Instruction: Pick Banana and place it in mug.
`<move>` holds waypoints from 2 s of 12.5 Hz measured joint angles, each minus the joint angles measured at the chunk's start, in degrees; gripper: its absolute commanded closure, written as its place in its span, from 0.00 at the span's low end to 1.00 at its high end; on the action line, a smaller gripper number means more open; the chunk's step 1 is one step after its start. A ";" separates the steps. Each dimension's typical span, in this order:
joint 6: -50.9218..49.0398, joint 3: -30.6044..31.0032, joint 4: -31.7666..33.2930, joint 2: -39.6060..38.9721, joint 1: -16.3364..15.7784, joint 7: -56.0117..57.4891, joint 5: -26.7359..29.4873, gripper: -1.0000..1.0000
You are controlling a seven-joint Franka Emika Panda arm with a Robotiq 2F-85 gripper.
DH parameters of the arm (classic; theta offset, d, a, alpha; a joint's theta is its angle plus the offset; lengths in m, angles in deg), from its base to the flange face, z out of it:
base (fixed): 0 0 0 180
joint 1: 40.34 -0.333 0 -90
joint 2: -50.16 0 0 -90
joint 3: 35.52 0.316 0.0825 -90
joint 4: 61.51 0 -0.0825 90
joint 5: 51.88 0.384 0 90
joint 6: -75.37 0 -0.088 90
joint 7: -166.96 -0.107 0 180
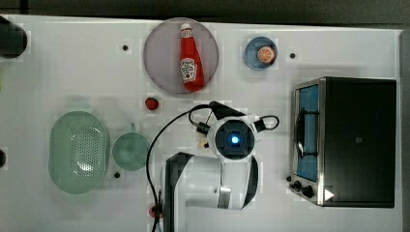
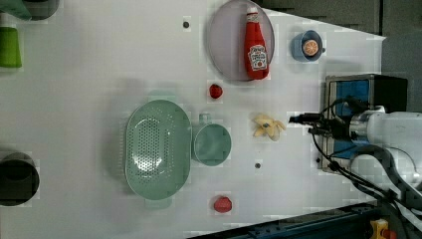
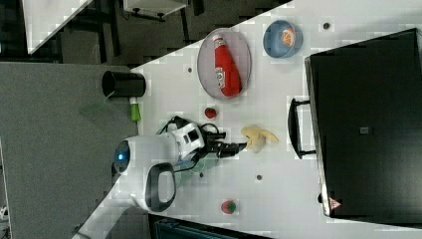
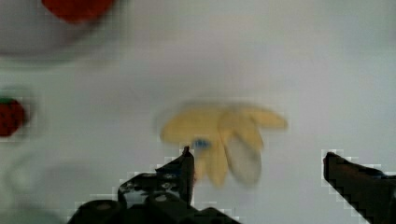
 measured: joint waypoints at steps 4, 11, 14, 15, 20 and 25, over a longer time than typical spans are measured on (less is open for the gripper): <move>7.08 -0.82 -0.11 -10.88 0.26 3.59 -0.48 0.00; 13.85 0.80 0.22 -17.16 -0.08 5.64 -0.35 0.28; 16.31 1.05 0.78 -16.44 -0.13 5.78 0.25 0.62; 16.03 1.05 0.78 -16.30 -0.23 5.78 0.67 0.72; 10.21 1.04 1.45 -11.76 0.50 5.83 -1.69 0.73; -7.69 0.08 -0.22 5.97 0.91 6.03 -0.81 0.73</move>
